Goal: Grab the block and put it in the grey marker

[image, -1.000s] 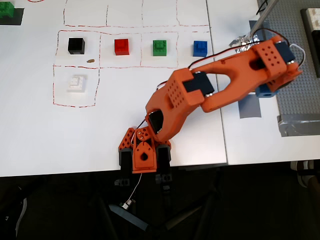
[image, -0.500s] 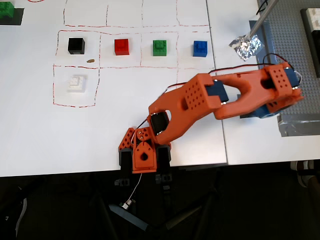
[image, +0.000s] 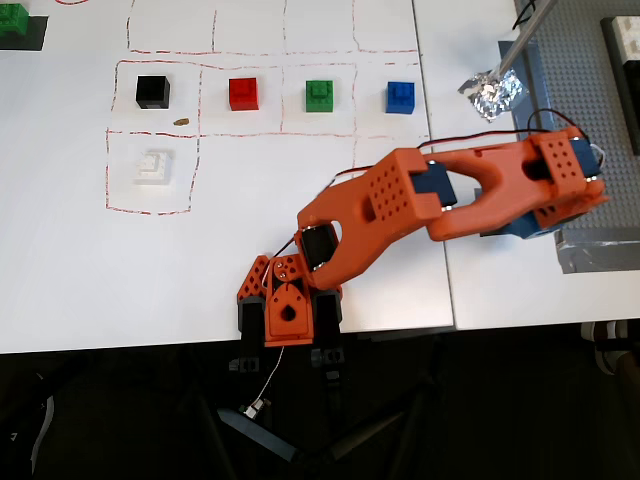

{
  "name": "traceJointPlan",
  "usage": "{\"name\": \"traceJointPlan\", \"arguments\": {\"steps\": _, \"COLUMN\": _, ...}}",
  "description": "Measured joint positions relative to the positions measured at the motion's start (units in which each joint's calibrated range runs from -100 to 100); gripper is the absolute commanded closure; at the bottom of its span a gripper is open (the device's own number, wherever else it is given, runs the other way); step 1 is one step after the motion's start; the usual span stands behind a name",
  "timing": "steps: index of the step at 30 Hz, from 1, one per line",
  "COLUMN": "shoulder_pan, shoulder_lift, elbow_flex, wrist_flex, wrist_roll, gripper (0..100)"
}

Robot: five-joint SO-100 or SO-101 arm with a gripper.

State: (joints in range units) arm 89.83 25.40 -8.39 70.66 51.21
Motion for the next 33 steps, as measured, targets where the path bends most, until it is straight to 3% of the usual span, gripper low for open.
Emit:
{"name": "traceJointPlan", "arguments": {"steps": 7, "shoulder_pan": 0.4, "shoulder_lift": 0.0, "elbow_flex": 0.0, "wrist_flex": 0.32, "wrist_roll": -0.1, "gripper": 64}}
{"name": "traceJointPlan", "arguments": {"steps": 17, "shoulder_pan": 1.4, "shoulder_lift": -0.95, "elbow_flex": -8.57, "wrist_flex": 20.18, "wrist_roll": -1.47, "gripper": 62}}
{"name": "traceJointPlan", "arguments": {"steps": 20, "shoulder_pan": 1.5, "shoulder_lift": -5.5, "elbow_flex": -9.65, "wrist_flex": 25.8, "wrist_roll": -1.27, "gripper": 66}}
{"name": "traceJointPlan", "arguments": {"steps": 25, "shoulder_pan": -0.8, "shoulder_lift": -17.28, "elbow_flex": -5.05, "wrist_flex": 27.57, "wrist_roll": -0.98, "gripper": 83}}
{"name": "traceJointPlan", "arguments": {"steps": 33, "shoulder_pan": -22.53, "shoulder_lift": -43.4, "elbow_flex": 26.24, "wrist_flex": 18.25, "wrist_roll": -9.72, "gripper": 97}}
